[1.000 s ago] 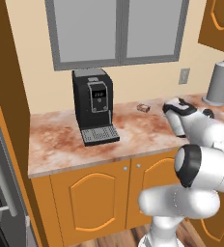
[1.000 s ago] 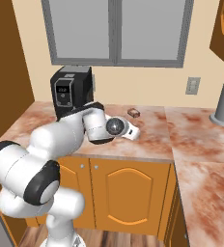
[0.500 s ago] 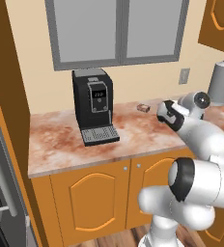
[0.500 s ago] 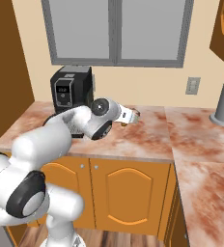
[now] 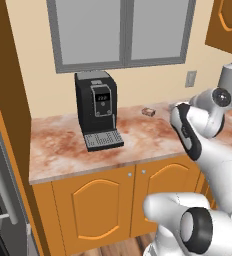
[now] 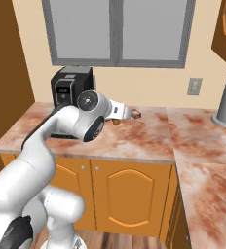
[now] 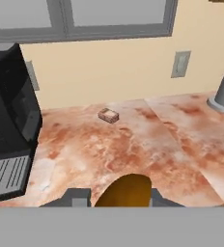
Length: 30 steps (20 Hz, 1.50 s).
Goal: Place the avocado and mushroom inside the fridge drawer. Close the drawer after placing the vegetables.
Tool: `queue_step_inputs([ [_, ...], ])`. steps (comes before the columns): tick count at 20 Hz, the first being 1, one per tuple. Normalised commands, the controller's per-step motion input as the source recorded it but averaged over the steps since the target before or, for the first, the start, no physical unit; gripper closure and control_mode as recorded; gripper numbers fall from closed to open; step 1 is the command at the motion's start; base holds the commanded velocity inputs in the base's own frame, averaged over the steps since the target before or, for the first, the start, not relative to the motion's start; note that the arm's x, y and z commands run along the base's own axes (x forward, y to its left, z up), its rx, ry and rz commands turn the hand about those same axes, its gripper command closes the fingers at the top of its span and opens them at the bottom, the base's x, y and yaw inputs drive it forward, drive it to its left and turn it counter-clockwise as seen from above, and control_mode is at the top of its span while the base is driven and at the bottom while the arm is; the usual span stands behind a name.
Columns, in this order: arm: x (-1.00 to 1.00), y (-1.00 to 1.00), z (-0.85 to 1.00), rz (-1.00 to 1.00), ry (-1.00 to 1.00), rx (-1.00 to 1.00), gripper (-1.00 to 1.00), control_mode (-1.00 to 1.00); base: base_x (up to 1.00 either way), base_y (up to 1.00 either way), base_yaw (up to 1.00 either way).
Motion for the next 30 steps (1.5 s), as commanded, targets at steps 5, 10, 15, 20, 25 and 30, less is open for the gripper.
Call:
queue_step_inputs([
  [5,-0.24,0.13,-0.01,0.16,-0.01,-0.02,1.0,-1.0,0.0,0.0,0.0],
  [10,-0.04,0.0,-0.09,0.0,-0.01,-0.03,1.0,1.0,-0.52,0.0,0.01],
  [15,0.0,0.0,0.0,0.0,0.0,0.0,1.0,1.0,-1.0,0.0,0.15],
  [20,0.0,0.0,0.0,0.0,0.0,0.0,1.0,1.0,-1.0,0.08,0.26],
  [25,0.0,0.0,0.0,0.0,0.0,0.0,1.0,1.0,-0.99,0.58,0.31],
  [30,0.0,0.0,0.0,0.0,0.0,0.0,1.0,1.0,-0.71,0.99,0.32],
])
